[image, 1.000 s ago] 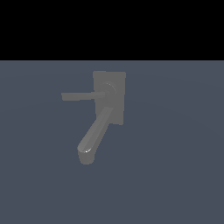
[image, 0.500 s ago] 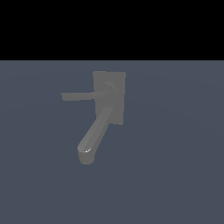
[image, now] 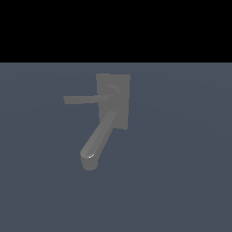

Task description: Turn on the faucet by rotating a designated handle.

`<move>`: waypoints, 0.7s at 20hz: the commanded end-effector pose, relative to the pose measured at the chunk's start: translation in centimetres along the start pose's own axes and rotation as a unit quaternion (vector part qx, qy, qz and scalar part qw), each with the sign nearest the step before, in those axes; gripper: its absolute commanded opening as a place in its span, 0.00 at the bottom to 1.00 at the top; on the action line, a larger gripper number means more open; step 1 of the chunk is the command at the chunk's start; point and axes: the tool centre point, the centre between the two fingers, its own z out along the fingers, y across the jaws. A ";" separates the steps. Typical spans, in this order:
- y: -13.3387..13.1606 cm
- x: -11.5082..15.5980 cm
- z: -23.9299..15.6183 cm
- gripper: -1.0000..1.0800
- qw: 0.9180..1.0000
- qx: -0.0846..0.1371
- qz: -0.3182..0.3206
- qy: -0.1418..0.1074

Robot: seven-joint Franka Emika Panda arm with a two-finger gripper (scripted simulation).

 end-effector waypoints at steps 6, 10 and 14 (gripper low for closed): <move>0.4 0.2 -1.0 0.00 0.999 -0.029 0.008 0.020; 0.6 0.5 -1.9 0.00 0.997 -0.056 0.013 0.042; 0.8 0.9 -3.4 0.00 0.992 -0.098 0.020 0.075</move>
